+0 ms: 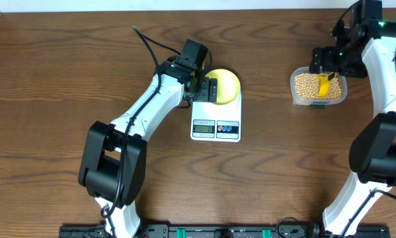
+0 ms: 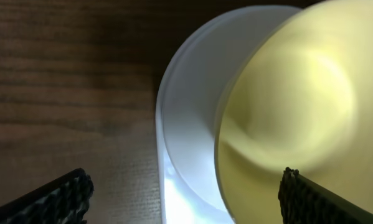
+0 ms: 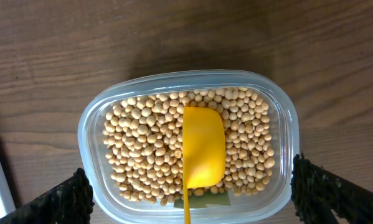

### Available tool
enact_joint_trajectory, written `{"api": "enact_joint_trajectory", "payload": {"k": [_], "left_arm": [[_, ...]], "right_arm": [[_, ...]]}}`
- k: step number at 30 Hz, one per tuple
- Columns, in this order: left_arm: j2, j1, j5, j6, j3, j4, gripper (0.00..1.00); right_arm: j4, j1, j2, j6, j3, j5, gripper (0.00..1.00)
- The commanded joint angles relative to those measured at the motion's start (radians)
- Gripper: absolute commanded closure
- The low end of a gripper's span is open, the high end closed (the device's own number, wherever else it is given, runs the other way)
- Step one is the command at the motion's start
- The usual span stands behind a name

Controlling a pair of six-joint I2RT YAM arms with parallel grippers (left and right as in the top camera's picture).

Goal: Scoop item into bowl and weigh 50g on scale

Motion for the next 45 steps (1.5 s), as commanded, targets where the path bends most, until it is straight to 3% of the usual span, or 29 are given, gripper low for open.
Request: {"api": "enact_joint_trajectory", "payload": {"k": [1,45], "left_arm": [[0.001,0.002,-0.016,-0.005,0.002,-0.023,0.02],[-0.002,0.003,-0.051,-0.006,0.003,-0.078,0.02]], "right_arm": [[-0.002,-0.002,0.006,-0.004,0.018,-0.005,0.01],[-0.002,-0.002,0.006,-0.004,0.018,-0.005,0.01]]}}
